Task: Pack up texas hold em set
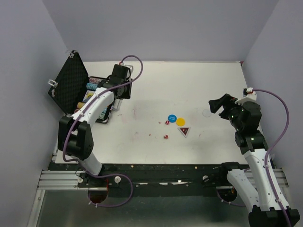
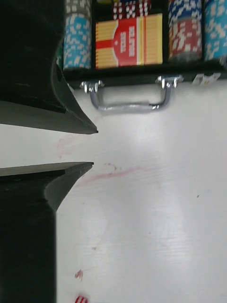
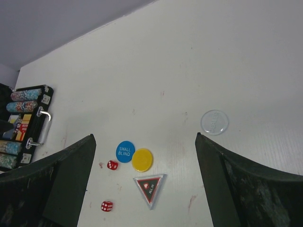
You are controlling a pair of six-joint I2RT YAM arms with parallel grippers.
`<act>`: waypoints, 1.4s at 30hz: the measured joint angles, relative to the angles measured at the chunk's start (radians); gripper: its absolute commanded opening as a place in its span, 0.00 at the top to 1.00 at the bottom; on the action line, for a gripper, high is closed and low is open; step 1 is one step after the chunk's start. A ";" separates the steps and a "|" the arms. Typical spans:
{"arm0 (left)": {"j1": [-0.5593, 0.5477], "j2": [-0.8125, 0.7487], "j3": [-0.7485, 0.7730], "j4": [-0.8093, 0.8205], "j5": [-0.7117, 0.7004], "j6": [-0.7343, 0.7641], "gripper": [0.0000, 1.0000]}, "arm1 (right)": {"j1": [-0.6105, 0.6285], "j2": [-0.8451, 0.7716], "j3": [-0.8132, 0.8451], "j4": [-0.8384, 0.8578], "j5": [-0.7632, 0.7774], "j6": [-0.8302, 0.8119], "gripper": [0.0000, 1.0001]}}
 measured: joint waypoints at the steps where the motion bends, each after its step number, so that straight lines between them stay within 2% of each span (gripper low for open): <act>1: -0.026 -0.007 -0.011 0.000 0.007 -0.022 0.58 | 0.000 -0.002 0.000 0.000 0.000 0.000 0.06; 10: -0.270 -0.029 -0.156 0.027 0.026 -0.241 0.58 | 0.000 -0.008 0.000 0.000 0.000 0.000 0.06; 15: -0.441 0.002 -0.169 0.047 0.034 -0.320 0.58 | 0.000 -0.010 0.000 0.000 0.000 0.000 0.06; 20: -0.558 0.070 -0.177 0.084 0.047 -0.398 0.59 | 0.000 -0.014 0.000 0.000 0.000 0.000 0.06; 30: -0.654 0.155 -0.180 0.093 0.048 -0.499 0.58 | 0.000 -0.015 0.000 0.000 0.000 0.000 0.06; 42: -0.679 0.187 -0.177 0.094 0.047 -0.537 0.57 | 0.000 -0.018 0.000 0.000 0.000 0.000 0.06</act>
